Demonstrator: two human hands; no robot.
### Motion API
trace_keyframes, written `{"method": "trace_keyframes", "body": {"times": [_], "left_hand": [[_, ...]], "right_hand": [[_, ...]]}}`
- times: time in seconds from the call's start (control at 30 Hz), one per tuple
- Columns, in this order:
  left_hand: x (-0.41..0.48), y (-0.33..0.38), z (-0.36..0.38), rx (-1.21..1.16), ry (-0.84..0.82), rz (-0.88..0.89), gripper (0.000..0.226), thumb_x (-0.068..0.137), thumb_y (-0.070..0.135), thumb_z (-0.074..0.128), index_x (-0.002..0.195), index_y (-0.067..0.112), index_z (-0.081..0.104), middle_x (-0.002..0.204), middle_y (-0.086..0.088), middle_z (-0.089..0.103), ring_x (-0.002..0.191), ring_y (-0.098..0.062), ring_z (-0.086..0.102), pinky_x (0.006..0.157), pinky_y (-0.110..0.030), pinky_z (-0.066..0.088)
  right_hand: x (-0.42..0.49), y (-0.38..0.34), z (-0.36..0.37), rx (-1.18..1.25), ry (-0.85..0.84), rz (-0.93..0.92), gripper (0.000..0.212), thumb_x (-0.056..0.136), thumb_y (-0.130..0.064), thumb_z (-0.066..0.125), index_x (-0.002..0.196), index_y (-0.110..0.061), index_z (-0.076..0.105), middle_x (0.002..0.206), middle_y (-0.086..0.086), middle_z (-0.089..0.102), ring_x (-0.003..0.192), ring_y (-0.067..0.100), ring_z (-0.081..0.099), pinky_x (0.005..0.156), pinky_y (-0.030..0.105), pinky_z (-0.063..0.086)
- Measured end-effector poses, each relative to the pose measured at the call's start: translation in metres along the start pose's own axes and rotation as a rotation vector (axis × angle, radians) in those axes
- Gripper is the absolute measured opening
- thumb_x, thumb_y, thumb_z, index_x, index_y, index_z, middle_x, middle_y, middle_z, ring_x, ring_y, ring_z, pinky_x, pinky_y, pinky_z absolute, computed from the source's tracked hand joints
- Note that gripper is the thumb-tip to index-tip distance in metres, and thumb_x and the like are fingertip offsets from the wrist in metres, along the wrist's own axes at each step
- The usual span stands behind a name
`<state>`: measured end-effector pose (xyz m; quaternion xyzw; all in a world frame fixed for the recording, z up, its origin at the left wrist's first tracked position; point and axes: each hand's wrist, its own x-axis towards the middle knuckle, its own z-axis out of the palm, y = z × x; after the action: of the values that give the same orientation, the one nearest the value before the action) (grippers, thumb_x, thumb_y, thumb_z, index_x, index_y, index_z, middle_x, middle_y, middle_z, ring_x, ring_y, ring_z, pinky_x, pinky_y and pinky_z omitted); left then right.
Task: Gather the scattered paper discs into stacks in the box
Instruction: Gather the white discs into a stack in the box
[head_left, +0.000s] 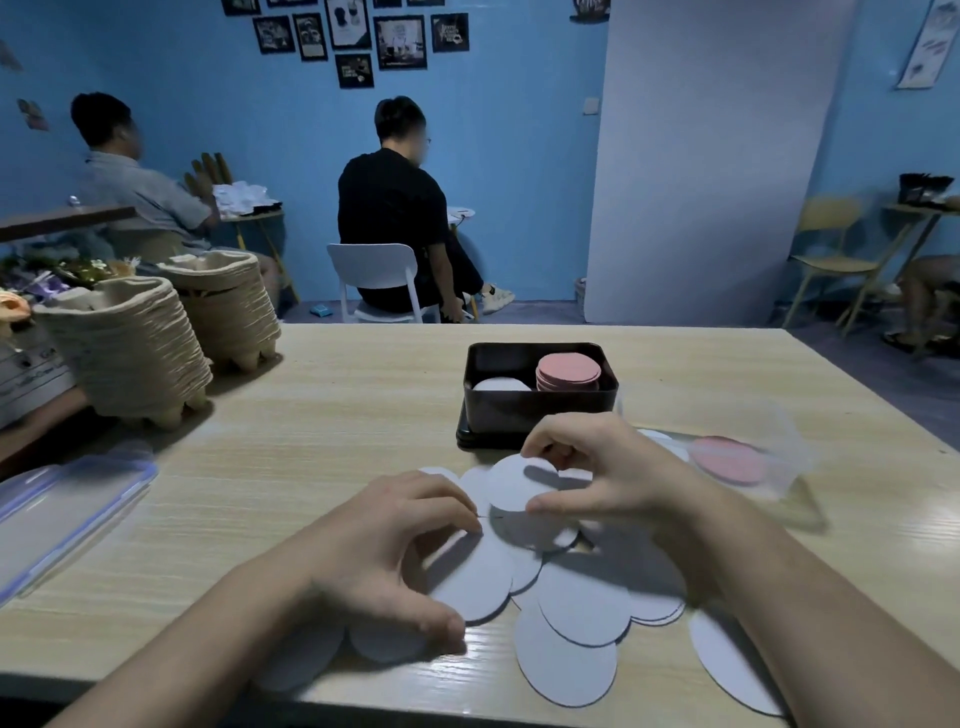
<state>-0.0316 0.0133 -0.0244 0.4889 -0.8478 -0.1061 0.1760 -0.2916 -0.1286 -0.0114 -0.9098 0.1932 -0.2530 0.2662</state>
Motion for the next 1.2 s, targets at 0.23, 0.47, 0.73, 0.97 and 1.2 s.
{"method": "trace_keyframes", "body": {"times": [0.23, 0.47, 0.73, 0.97, 1.2], "left_hand": [[0.004, -0.005, 0.001, -0.056, 0.093, 0.007, 0.062, 0.069, 0.066, 0.084, 0.117, 0.03, 0.067, 0.12, 0.016, 0.063, 0.116, -0.009, 0.06, 0.094, -0.042, 0.052], [0.016, -0.014, -0.007, -0.095, 0.381, -0.013, 0.059, 0.076, 0.047, 0.087, 0.125, 0.02, 0.067, 0.115, 0.017, 0.069, 0.107, -0.007, 0.066, 0.088, -0.019, 0.05], [0.022, -0.018, 0.011, -0.136, 0.401, -0.033, 0.066, 0.078, 0.047, 0.088, 0.135, 0.021, 0.066, 0.12, 0.018, 0.069, 0.11, -0.003, 0.066, 0.09, -0.024, 0.053], [0.02, -0.016, 0.011, -0.163, 0.46, -0.033, 0.061, 0.075, 0.043, 0.091, 0.128, 0.021, 0.07, 0.111, 0.014, 0.072, 0.099, -0.008, 0.068, 0.082, -0.034, 0.056], [0.019, -0.015, 0.011, -0.189, 0.514, -0.026, 0.064, 0.075, 0.042, 0.092, 0.13, 0.021, 0.067, 0.112, 0.017, 0.069, 0.102, -0.008, 0.067, 0.085, -0.022, 0.051]], "right_hand": [[-0.002, -0.002, 0.002, -0.001, 0.005, -0.014, 0.041, 0.076, -0.041, 0.086, 0.107, -0.021, 0.069, 0.097, -0.011, 0.065, 0.089, 0.015, 0.063, 0.08, 0.038, 0.058], [0.0, -0.001, 0.007, -0.032, 0.052, -0.062, 0.046, 0.077, -0.051, 0.083, 0.111, -0.024, 0.068, 0.1, -0.008, 0.066, 0.094, 0.014, 0.064, 0.08, 0.037, 0.057], [0.006, -0.007, 0.024, 0.014, 0.12, -0.139, 0.051, 0.078, -0.044, 0.087, 0.118, -0.021, 0.067, 0.109, -0.003, 0.071, 0.1, 0.017, 0.069, 0.082, 0.038, 0.058], [0.011, -0.01, 0.033, 0.012, 0.144, -0.23, 0.044, 0.081, -0.049, 0.083, 0.111, -0.018, 0.072, 0.118, -0.002, 0.07, 0.101, 0.007, 0.067, 0.084, 0.015, 0.052], [0.01, -0.011, 0.039, -0.011, 0.187, -0.216, 0.027, 0.086, -0.048, 0.077, 0.089, -0.022, 0.072, 0.12, -0.003, 0.068, 0.112, 0.004, 0.065, 0.088, 0.023, 0.054]]}}
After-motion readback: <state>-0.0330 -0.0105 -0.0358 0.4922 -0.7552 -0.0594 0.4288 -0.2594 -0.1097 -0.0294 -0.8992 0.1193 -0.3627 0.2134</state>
